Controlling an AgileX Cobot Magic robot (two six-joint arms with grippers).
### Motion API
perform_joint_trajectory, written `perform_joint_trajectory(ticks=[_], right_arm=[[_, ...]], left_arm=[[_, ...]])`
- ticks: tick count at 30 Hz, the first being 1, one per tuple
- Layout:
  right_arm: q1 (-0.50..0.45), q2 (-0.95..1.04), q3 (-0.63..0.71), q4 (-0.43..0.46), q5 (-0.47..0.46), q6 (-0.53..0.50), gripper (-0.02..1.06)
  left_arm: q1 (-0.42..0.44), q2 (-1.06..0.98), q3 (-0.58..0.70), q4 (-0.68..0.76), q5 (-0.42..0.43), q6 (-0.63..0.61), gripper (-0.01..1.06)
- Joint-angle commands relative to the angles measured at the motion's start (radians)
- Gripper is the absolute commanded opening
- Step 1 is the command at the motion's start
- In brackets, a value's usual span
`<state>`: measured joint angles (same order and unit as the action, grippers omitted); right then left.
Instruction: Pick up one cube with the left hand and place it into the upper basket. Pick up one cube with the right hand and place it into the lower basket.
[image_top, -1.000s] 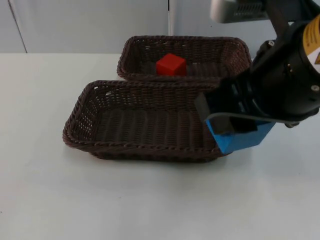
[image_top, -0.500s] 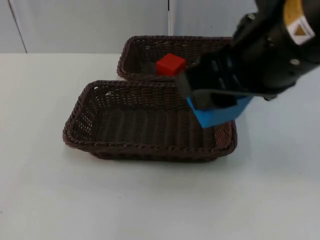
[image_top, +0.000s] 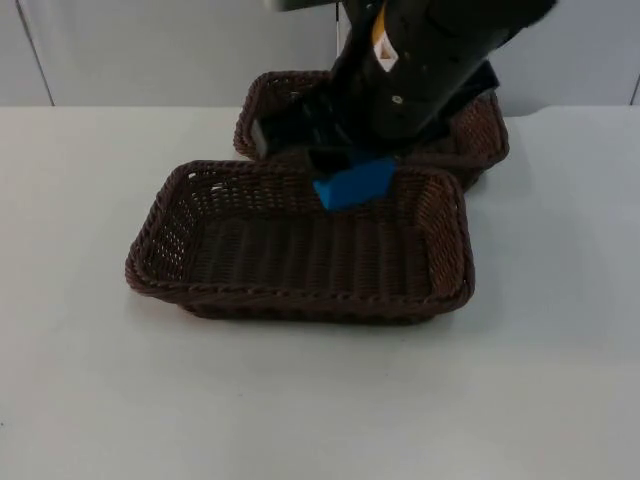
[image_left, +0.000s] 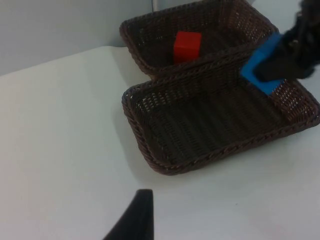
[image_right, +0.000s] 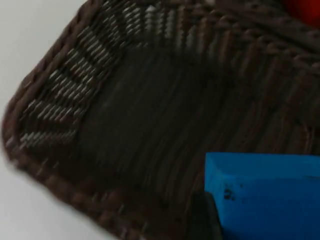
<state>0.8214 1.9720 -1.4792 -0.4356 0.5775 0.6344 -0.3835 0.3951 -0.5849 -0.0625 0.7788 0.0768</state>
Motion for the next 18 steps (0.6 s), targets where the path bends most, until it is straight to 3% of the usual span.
perform_joint_trajectory(ticks=[1, 8, 12, 18], right_arm=[[-0.022, 0.059, -0.063, -0.001, 0.002, -0.02, 0.0], [-0.035, 0.191, -0.17, -0.011, -0.059, -0.048, 0.0], [-0.035, 0.269, -0.188, -0.011, -0.163, -0.048, 0.0], [-0.035, 0.302, -0.188, -0.011, -0.179, -0.048, 0.0]], left_arm=[[0.001, -0.007, 0.003, 0.0, -0.006, -0.003, 1.05], [0.001, -0.007, 0.003, 0.0, -0.006, -0.003, 1.05], [0.001, -0.007, 0.003, 0.002, -0.006, -0.003, 1.05], [0.001, -0.007, 0.003, 0.002, -0.006, -0.003, 1.05]])
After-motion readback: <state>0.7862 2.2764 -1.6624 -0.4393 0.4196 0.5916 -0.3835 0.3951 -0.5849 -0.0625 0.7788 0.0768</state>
